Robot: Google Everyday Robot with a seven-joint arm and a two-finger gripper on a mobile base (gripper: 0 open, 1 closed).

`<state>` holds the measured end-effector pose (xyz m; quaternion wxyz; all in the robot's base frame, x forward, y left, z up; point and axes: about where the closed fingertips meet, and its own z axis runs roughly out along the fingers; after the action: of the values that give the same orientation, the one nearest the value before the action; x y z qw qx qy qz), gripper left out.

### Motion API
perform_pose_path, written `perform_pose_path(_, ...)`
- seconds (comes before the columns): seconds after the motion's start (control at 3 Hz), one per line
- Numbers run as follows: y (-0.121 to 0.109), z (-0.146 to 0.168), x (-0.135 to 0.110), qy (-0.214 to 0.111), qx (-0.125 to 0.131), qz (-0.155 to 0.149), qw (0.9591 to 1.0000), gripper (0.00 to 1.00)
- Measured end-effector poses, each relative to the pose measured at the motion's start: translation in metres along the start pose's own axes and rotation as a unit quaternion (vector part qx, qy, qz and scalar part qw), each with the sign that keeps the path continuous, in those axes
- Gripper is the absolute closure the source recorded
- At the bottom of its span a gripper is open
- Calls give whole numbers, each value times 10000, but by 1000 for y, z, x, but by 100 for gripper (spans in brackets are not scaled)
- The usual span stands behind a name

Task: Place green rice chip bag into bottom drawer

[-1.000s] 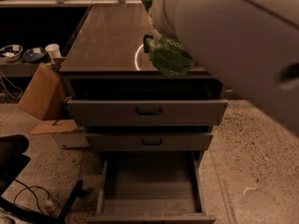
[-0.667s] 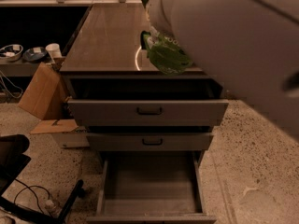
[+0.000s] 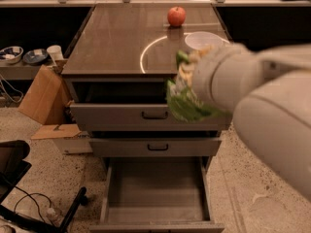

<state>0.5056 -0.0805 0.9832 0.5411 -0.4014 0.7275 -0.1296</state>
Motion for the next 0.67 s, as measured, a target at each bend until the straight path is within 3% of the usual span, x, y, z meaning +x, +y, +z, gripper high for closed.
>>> perform_pose_path(0.33,83,54,107,349,-738,1986,9767,100)
perform_pose_path(0.67,182,101,178,333,-1395,3047,9416,100)
